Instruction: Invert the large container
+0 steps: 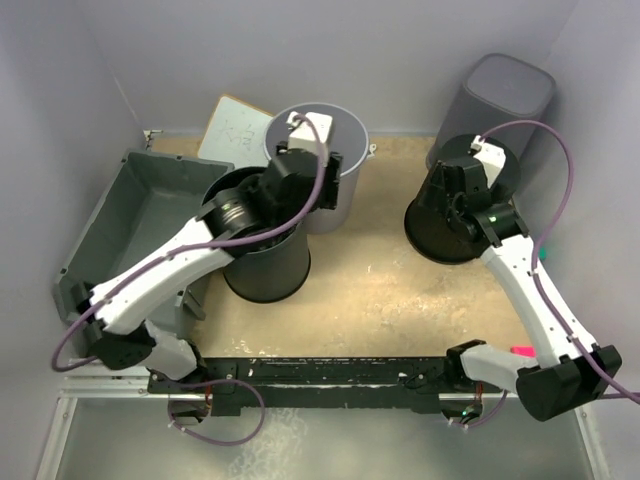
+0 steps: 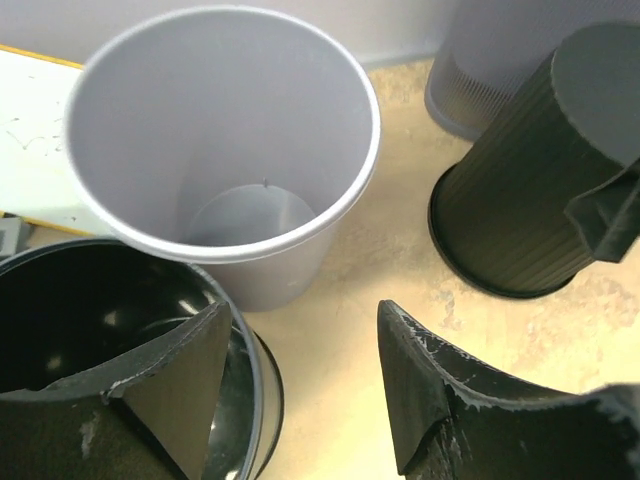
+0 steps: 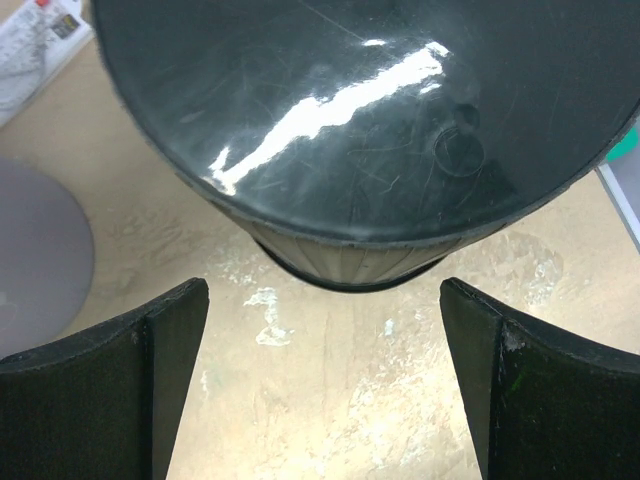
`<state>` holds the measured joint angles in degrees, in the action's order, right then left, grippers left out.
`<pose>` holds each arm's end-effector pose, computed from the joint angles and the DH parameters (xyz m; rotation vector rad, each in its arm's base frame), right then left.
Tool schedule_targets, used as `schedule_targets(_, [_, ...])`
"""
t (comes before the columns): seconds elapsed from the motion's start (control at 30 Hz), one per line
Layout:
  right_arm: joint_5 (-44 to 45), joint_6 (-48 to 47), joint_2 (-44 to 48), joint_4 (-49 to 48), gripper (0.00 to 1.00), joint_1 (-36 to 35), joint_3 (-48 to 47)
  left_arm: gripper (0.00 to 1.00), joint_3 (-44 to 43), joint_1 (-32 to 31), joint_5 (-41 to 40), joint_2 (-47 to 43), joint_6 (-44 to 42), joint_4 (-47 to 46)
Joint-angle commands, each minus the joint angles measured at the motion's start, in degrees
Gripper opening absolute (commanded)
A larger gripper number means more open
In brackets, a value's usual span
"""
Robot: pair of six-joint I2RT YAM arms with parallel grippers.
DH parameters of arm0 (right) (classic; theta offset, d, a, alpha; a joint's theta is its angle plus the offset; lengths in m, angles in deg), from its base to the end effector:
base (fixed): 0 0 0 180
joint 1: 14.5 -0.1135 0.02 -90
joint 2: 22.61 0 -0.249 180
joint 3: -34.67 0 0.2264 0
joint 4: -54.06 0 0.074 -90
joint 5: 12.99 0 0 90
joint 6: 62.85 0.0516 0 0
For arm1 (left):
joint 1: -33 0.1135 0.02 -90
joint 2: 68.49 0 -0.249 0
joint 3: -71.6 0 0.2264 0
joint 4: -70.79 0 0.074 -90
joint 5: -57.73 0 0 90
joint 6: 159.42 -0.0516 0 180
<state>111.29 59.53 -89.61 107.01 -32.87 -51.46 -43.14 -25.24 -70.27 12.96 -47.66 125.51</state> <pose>0.2308 0.0460 0.3520 0.5772 1.9673 -0.1010 0.1738 -0.2205 0.4421 0.1644 1.8678 -0.3185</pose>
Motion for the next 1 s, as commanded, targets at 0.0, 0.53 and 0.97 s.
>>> schedule_targets(0.0, [-8.2,-1.9,2.8,-2.7,1.0,-0.7,-4.6,0.59,-7.4,3.1,7.1,8.1,-4.7,2.3])
schedule_targets(0.53, [-12.6,-4.2,-10.4,-20.7,1.0,-3.8,-4.6,0.6,-2.9,8.6,12.1,7.6,-7.0,-8.7])
schedule_targets(0.97, [-17.7,-4.4,-3.7,-11.9,1.0,8.7,-1.0,0.63,-6.0,8.7,11.1,12.2,-12.0,-6.4])
